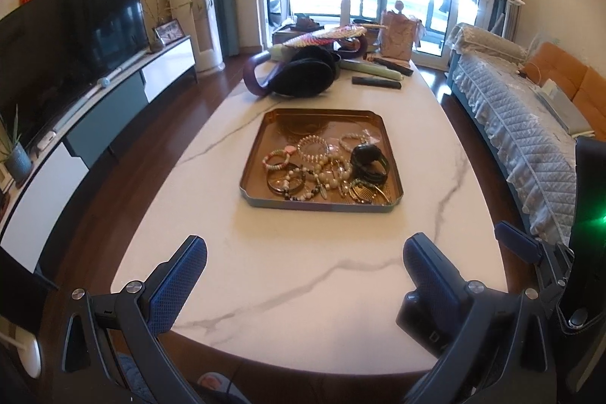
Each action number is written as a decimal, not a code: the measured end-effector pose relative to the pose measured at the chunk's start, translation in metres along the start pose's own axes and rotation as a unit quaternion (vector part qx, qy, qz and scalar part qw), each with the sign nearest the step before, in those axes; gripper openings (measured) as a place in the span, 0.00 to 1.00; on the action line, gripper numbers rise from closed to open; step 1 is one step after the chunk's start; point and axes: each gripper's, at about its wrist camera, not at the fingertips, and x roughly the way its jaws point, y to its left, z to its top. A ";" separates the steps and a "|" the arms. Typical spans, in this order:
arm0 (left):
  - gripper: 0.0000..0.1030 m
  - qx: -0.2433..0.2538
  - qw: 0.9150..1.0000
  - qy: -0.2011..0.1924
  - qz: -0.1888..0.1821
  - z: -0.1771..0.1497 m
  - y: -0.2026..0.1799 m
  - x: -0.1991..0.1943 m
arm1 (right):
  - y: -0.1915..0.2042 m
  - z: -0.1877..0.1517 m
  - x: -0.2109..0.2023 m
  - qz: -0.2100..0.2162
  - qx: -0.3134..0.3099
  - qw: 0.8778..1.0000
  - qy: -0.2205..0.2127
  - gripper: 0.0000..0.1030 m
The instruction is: Organize jewelry
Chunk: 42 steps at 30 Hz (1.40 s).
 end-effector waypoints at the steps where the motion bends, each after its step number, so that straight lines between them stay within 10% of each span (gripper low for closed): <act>1: 1.00 0.001 1.000 0.001 -0.001 0.000 0.000 0.001 | 0.000 0.000 0.002 -0.001 0.000 1.000 0.002 0.87; 42: 1.00 0.009 1.000 0.009 -0.010 0.003 0.003 0.006 | 0.003 -0.001 0.002 0.005 -0.007 1.000 0.009 0.87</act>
